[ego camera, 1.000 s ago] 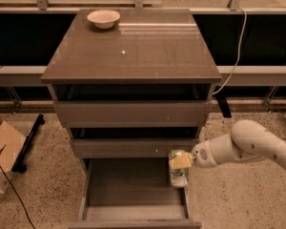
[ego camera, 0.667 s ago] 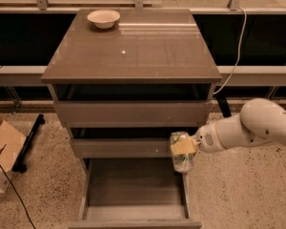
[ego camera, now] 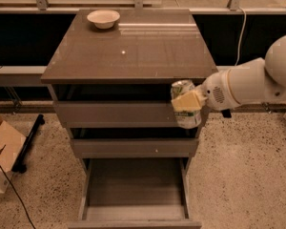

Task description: Pick 7up can from bottom drawer and place on counter

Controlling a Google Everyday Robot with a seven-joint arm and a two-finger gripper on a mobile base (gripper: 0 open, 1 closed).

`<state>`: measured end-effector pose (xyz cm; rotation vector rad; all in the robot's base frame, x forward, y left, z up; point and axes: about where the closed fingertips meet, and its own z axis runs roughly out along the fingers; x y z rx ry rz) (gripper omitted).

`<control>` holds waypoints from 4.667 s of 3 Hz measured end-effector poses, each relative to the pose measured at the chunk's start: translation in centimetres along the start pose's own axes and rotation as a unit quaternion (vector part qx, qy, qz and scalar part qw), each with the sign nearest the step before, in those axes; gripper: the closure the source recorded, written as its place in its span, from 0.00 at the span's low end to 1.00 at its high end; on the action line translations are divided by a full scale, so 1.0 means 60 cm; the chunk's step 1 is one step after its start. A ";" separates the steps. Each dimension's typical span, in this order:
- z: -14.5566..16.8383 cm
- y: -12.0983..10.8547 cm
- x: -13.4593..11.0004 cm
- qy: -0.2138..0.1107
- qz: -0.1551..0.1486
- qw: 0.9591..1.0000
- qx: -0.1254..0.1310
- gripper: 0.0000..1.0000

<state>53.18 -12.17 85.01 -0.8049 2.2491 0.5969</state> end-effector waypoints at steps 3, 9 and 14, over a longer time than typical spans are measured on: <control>-0.026 0.007 -0.050 -0.029 -0.020 0.999 0.012 1.00; 0.085 -0.238 -0.267 -0.231 -0.040 0.972 0.014 0.81; 0.125 -0.265 -0.277 -0.236 -0.032 0.971 0.012 0.00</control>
Offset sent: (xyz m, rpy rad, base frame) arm 0.0044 0.0012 0.0296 -0.0119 -0.0519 0.0023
